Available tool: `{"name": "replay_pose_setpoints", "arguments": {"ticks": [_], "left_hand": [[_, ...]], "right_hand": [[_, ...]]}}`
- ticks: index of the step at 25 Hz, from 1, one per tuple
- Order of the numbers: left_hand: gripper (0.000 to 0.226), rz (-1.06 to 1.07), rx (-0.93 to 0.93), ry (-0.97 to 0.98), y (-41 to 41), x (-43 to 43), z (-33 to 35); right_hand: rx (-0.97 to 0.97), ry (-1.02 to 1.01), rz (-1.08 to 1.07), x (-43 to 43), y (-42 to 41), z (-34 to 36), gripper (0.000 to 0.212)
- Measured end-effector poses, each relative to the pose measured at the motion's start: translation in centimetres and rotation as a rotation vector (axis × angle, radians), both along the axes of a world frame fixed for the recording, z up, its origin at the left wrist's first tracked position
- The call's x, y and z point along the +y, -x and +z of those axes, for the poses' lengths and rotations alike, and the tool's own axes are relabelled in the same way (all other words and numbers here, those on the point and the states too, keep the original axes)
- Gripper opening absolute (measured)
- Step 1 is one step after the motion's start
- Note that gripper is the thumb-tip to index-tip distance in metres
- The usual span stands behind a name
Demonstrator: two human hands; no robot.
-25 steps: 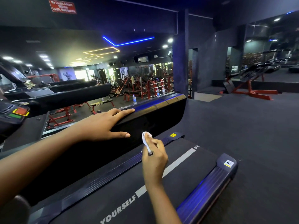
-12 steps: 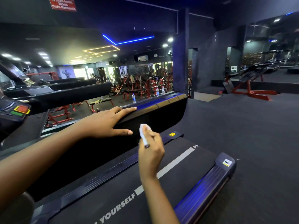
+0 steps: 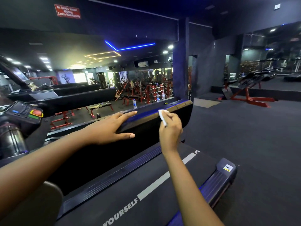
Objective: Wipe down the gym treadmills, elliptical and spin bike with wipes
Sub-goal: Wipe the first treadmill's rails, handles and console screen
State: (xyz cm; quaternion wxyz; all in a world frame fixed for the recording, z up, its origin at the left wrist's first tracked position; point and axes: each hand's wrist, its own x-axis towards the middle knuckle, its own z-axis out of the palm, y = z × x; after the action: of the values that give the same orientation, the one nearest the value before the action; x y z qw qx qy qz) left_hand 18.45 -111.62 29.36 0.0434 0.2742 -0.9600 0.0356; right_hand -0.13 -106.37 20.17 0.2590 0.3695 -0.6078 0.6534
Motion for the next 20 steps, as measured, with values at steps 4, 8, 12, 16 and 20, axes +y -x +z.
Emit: {"name": "replay_pose_setpoints", "arguments": {"ticks": [4,8,12,16,20], "left_hand": [[0.098,-0.033,-0.046,-0.021,-3.1,-0.1,-0.1],[0.078,-0.016,-0.083,-0.004,-4.8,0.6,-0.1],[0.076,-0.006,-0.125,0.09,-5.4,1.1,-0.2],[0.083,-0.037,-0.102,0.084,-5.2,1.0,-0.3],[0.084,-0.062,-0.065,0.08,-5.2,0.6,-0.5]], "right_hand": [[0.188,-0.089,-0.023,0.6,-4.7,0.2,0.032],[0.294,-0.1,0.16,2.0,-7.2,-0.7,0.035],[-0.168,0.121,0.055,1.6,-0.8,-1.0,0.036],[-0.35,0.086,0.076,-0.5,-0.3,-2.6,0.035],[-0.169,0.12,0.063,-0.6,-6.8,-4.2,0.035]]}}
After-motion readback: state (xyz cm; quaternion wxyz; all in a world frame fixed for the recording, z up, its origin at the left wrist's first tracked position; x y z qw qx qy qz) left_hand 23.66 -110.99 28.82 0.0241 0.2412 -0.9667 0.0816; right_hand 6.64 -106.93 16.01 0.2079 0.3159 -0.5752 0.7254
